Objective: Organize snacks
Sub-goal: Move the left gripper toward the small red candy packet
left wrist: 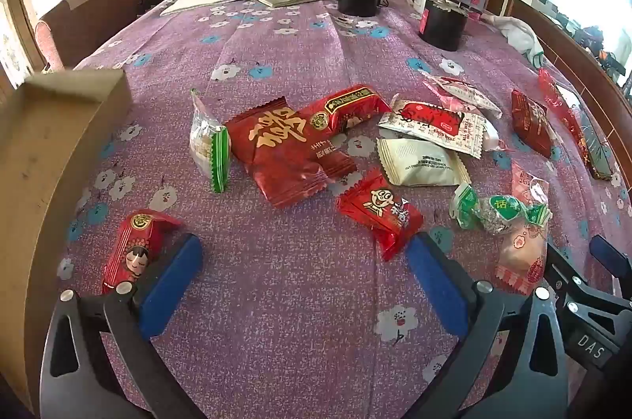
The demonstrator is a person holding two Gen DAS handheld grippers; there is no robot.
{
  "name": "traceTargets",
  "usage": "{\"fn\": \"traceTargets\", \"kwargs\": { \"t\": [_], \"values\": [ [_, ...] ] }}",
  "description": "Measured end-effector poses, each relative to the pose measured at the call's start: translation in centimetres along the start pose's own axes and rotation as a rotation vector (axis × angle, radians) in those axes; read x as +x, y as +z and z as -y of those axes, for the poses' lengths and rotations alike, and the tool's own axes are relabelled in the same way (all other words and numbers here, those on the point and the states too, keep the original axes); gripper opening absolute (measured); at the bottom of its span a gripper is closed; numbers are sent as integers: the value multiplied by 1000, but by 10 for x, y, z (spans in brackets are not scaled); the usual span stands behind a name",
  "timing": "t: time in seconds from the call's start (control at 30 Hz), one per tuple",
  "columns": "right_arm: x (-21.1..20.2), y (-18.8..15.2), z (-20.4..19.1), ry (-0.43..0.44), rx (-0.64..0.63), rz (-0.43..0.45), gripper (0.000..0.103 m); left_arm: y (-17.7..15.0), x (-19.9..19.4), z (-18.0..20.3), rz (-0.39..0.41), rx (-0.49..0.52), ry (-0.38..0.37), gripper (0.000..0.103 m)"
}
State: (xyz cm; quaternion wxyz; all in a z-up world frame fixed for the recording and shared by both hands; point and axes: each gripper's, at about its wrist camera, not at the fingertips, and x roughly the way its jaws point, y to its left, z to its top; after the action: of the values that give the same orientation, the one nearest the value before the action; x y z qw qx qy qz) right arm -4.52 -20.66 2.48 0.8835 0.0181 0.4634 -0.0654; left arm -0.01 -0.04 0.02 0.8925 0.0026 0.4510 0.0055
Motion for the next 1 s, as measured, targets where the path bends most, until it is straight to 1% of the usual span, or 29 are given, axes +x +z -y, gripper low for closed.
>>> {"fn": "traceTargets", "kwargs": {
  "t": [1.0],
  "values": [
    [0, 0, 0, 2, 2, -2, 103, 0, 0, 0, -5, -5, -7, 103]
  ]
}}
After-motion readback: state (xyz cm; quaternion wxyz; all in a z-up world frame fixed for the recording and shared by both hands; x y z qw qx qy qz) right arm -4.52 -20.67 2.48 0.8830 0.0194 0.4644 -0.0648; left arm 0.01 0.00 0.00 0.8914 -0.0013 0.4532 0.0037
